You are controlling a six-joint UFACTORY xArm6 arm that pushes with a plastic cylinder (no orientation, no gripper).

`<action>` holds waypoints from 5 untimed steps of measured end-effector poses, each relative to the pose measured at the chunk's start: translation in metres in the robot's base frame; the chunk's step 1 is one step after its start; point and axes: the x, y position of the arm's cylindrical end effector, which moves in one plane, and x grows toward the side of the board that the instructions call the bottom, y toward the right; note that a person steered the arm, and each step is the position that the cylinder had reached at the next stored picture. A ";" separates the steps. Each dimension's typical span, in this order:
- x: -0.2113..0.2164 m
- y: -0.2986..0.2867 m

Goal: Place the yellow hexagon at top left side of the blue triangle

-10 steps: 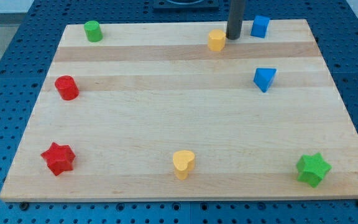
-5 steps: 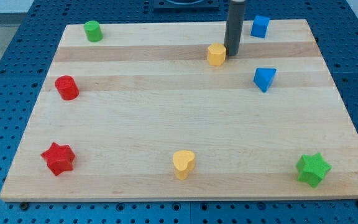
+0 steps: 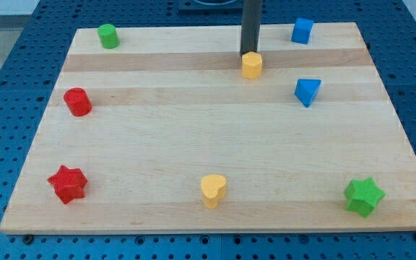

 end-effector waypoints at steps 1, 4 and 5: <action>0.027 0.004; 0.011 0.077; 0.011 0.159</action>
